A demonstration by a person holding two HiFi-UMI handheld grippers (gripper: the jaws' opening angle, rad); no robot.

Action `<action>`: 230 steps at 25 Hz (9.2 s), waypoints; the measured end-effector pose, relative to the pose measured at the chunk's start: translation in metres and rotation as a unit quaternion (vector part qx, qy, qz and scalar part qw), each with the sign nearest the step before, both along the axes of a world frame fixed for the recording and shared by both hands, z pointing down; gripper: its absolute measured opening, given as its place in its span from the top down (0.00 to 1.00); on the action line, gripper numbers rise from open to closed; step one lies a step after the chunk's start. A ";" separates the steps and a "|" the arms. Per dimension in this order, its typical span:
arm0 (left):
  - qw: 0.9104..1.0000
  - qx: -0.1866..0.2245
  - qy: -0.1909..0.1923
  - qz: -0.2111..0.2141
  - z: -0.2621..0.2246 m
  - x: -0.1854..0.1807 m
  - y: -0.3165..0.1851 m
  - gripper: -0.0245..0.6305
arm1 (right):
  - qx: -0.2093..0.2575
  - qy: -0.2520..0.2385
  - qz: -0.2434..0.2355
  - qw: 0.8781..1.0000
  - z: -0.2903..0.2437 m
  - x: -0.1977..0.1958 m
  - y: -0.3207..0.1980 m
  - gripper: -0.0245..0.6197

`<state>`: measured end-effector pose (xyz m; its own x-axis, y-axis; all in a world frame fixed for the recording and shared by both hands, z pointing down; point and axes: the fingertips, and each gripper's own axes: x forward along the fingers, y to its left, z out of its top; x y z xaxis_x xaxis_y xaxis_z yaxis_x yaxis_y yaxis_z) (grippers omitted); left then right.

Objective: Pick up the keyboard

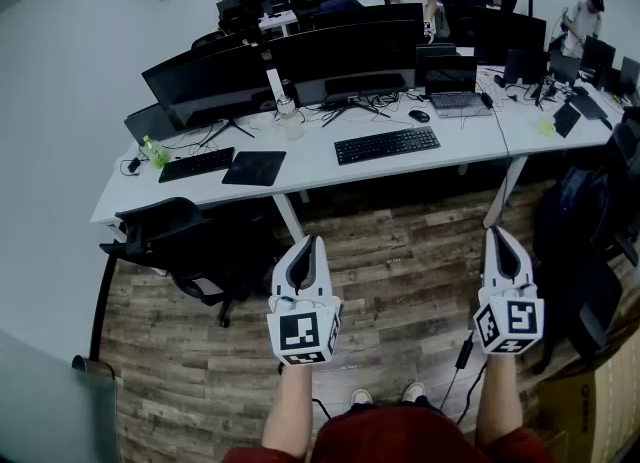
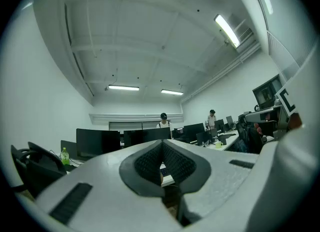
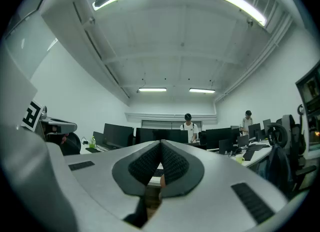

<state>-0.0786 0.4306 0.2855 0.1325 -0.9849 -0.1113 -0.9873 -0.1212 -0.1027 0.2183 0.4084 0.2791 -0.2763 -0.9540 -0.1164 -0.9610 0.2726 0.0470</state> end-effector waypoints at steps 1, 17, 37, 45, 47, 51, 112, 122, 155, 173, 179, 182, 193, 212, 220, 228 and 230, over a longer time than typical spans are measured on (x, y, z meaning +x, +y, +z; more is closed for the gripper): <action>1.000 0.001 0.001 -0.001 0.000 -0.002 0.000 0.95 | 0.000 0.001 -0.001 1.000 0.000 -0.002 -0.001 0.96; 1.000 -0.005 -0.005 0.015 0.015 -0.053 -0.010 0.95 | 0.003 0.011 0.015 1.000 0.011 -0.052 -0.003 0.96; 0.999 -0.029 -0.006 0.024 0.039 -0.069 -0.082 0.95 | -0.019 0.000 0.033 0.999 0.036 -0.059 -0.072 0.97; 0.999 -0.040 -0.014 0.026 0.044 -0.044 -0.156 0.95 | -0.028 -0.009 0.038 0.999 0.045 -0.032 -0.145 0.97; 0.999 -0.041 -0.014 0.023 0.044 -0.037 -0.177 0.95 | -0.030 -0.011 0.037 0.999 0.046 -0.025 -0.167 0.97; 0.998 -0.048 -0.023 0.015 0.042 -0.023 -0.218 0.95 | -0.034 -0.017 0.039 0.999 0.047 -0.006 -0.212 0.97; 0.996 -0.089 -0.016 0.029 0.078 -0.040 -0.634 0.95 | -0.045 -0.005 0.061 0.997 0.056 -0.014 -0.619 0.96; 0.992 -0.123 0.006 0.039 0.106 -0.076 -0.697 0.95 | -0.069 0.019 0.068 0.995 0.071 -0.052 -0.677 0.96; 0.949 -0.313 0.019 -0.006 0.275 -0.095 -0.721 0.94 | -0.249 0.070 0.027 0.966 0.250 -0.043 -0.743 0.90; 0.880 -0.468 0.081 0.016 0.370 -0.079 -0.674 0.63 | -0.433 0.089 -0.043 0.896 0.369 -0.028 -0.754 0.55; 0.857 -0.499 0.125 0.021 0.383 -0.070 -0.667 0.54 | -0.471 0.088 -0.075 0.875 0.389 -0.026 -0.756 0.41; 0.849 -0.509 0.139 0.020 0.389 -0.069 -0.665 0.52 | -0.474 0.080 -0.082 0.873 0.389 -0.027 -0.756 0.40; 0.842 -0.520 0.143 0.019 0.395 -0.064 -0.664 0.52 | -0.492 0.089 -0.082 0.862 0.395 -0.021 -0.756 0.37; 0.837 -0.528 0.142 0.029 0.401 -0.062 -0.666 0.52 | -0.542 0.052 -0.119 0.830 0.409 -0.016 -0.752 0.35; 0.844 -0.519 0.130 0.026 0.397 -0.068 -0.669 0.52 | -0.528 0.043 -0.112 0.841 0.406 -0.018 -0.747 0.35; 0.863 -0.491 0.115 0.034 0.377 -0.075 -0.682 0.52 | -0.508 0.024 -0.104 0.855 0.392 -0.020 -0.742 0.35; 0.868 -0.483 0.111 0.035 0.371 -0.078 -0.686 0.52 | -0.501 0.020 -0.102 0.859 0.386 -0.023 -0.742 0.35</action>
